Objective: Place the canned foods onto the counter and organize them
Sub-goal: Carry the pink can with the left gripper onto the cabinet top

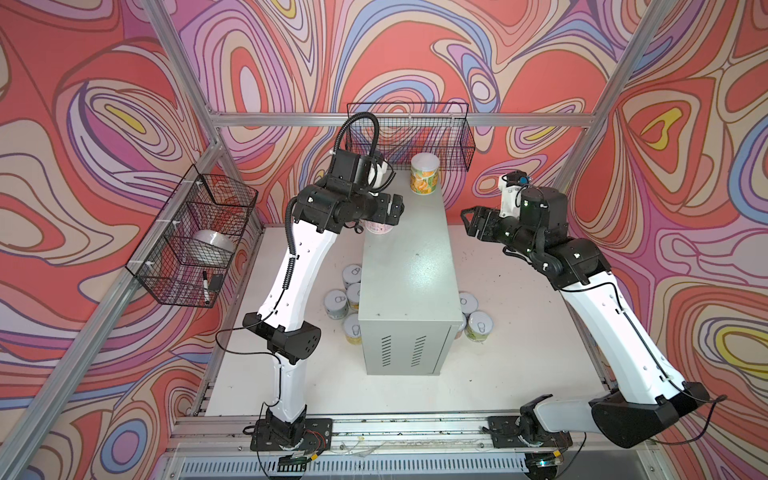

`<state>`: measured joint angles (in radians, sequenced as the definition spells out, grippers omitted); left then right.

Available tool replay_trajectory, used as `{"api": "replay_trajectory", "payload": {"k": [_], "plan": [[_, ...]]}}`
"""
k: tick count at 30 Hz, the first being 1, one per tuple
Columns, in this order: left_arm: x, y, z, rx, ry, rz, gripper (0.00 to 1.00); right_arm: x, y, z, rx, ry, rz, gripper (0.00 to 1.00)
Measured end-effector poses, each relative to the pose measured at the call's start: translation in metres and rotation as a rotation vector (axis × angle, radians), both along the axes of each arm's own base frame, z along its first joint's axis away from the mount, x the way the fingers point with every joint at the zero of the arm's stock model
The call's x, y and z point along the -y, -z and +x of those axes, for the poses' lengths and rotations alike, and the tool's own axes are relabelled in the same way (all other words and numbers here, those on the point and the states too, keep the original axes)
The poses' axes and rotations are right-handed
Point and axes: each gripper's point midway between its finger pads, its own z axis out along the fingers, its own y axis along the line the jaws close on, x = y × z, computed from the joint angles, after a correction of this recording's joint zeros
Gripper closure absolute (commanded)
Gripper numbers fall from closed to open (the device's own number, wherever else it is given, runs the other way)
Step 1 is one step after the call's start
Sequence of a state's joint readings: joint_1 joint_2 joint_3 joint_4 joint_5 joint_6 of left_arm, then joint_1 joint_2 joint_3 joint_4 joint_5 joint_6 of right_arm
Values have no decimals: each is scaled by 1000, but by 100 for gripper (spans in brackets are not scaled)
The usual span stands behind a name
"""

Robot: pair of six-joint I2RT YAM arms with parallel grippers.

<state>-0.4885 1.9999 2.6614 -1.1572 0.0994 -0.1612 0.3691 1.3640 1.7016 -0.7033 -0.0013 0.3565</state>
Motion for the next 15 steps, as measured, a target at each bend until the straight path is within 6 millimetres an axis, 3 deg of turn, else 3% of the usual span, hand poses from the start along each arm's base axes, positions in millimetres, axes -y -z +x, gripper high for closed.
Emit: {"api": "replay_trajectory", "payload": {"k": [9, 12, 15], "plan": [[5, -36, 4, 127, 15, -59, 0, 0, -1, 0, 5, 0, 2, 15], [-8, -61, -8, 194, -4, -59, 1, 0, -2, 0, 7, 0, 2, 15], [-30, -83, -36, 247, -33, -54, 6, 2, -5, -4, 16, 1, 5, 16]]}}
